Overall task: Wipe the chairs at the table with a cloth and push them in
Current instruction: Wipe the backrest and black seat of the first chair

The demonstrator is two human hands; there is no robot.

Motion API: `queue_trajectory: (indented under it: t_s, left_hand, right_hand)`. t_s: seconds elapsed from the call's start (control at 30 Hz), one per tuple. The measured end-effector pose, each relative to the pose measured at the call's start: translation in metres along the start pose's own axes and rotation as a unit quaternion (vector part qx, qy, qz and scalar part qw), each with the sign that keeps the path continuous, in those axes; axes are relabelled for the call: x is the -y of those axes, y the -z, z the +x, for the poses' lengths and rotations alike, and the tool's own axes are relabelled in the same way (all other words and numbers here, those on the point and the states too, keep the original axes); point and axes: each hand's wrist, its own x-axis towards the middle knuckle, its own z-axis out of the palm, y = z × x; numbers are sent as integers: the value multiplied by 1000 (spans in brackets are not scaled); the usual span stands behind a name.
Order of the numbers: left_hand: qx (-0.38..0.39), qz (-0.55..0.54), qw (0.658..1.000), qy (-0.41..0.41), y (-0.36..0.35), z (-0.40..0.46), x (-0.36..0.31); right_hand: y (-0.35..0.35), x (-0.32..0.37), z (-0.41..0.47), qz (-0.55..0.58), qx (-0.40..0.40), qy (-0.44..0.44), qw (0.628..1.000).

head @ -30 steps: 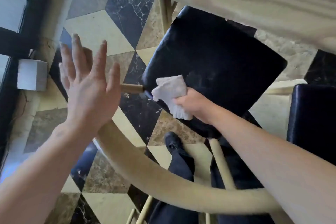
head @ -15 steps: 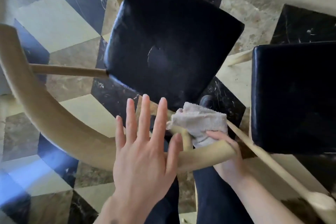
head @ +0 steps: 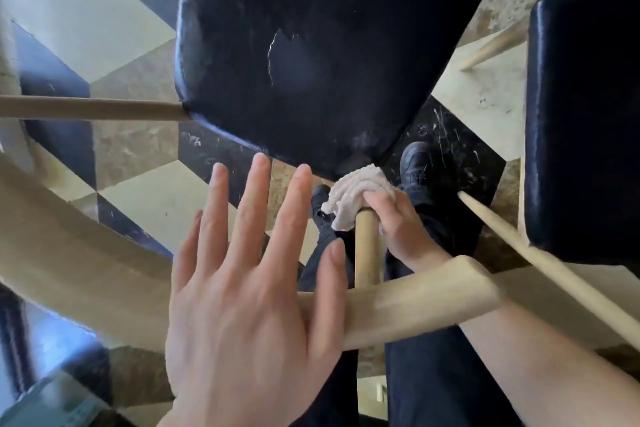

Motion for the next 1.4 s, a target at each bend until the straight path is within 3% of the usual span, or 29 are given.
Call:
queue_trajectory:
  t_s: [0.07, 0.13, 0.2, 0.27, 0.3, 0.37, 0.43, 0.5, 0.6, 0.63, 0.7, 0.83, 0.9, 0.97, 1.03, 1.2, 1.3, 1.4]
  left_hand:
    - [5, 2, 1000, -1, 0, -1, 0]
    - [9, 3, 1000, -4, 0, 0, 0]
    - [12, 5, 1000, -2, 2, -1, 0]
    - [20, 3, 1000, 2, 4, -2, 0]
    - [21, -1, 1000, 3, 5, -2, 0]
    - [18, -5, 1000, 4, 6, -1, -1]
    - [19, -1, 1000, 4, 6, 0, 0]
    - [16, 1, 1000, 4, 5, 0, 0]
    - [-7, -14, 1000, 11, 3, -1, 0]
    - [-15, -11, 1000, 4, 4, -2, 0]
    - [-30, -16, 999, 2, 2, -2, 0]
    - [-26, -19, 999, 9, 0, -1, 0]
    - [-17, -24, 999, 11, 0, 0, 0]
    - [4, -23, 999, 24, 3, 1, -1]
    - [40, -29, 998, 43, 8, 2, -4]
    - [122, -36, 989, 70, 20, 5, -8]
    - [184, -76, 977, 73, 29, 15, -8]
    - [268, -183, 942, 90, 27, 36, 10]
  right_hand:
    - [7, -2, 21, -35, -8, -80, 996]
    - [9, -3, 23, -31, -2, -97, 995]
    - [10, 14, 18, -51, 56, -98, 992]
    - [11, 49, 28, -140, 159, -106, 971]
    - [7, 67, 35, -222, 220, -131, 941]
    - [-8, 106, 47, -343, 396, -236, 818]
    - [-29, 135, 53, -321, 561, -299, 702]
    - [-37, 146, 52, -291, 636, -302, 648]
    - [-33, 146, 51, -313, 688, -227, 614]
    - [-31, 145, 49, -326, 679, -180, 633]
    - [-24, 138, 44, -319, 623, -84, 709]
    - [11, 86, 39, -307, 398, -31, 864]
    - [25, 58, 40, -287, 303, -15, 909]
    - [28, 46, 39, -265, 234, -56, 934]
    - [25, 56, 34, -255, 202, -110, 939]
    - [23, 103, 29, -246, 227, -179, 925]
    - [25, 127, 37, -277, 251, -281, 884]
    - [29, 145, 50, -199, 185, -347, 898]
